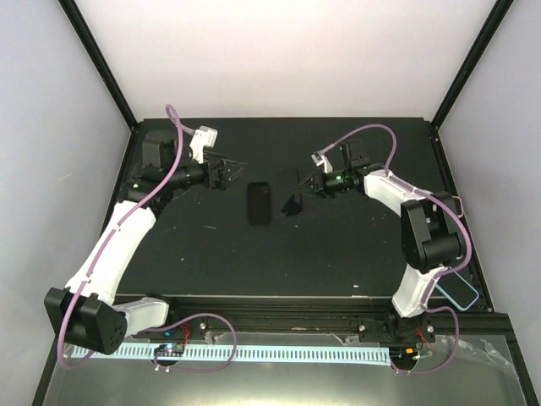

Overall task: Take the phone out of the phone case
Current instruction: Place the phone at the center of the board.

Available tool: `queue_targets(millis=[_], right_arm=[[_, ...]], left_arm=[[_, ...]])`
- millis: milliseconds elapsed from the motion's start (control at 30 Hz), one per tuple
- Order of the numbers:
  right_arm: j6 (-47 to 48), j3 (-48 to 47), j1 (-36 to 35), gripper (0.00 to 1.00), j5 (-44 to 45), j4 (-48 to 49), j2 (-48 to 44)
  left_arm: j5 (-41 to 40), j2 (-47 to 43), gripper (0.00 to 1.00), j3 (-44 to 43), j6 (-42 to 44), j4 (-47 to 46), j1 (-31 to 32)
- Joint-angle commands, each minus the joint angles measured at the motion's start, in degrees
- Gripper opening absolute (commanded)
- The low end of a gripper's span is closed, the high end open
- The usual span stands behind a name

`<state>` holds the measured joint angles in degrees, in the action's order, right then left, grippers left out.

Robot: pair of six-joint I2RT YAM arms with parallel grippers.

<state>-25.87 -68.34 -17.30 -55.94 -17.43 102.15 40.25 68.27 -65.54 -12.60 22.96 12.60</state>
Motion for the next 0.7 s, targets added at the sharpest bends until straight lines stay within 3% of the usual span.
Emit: queue_targets(millis=[0, 667], right_arm=[[-0.9, -3.5, 0.5, 0.01, -1.3, 1.5, 2.8], [-8.0, -9.3, 1.0, 0.01, -2.4, 8.6, 18.8]], left_arm=[[-6.6, 0.2, 0.99, -3.1, 3.7, 4.4, -1.2], [-6.1, 1.2, 0.99, -0.6, -1.0, 0.5, -2.0]])
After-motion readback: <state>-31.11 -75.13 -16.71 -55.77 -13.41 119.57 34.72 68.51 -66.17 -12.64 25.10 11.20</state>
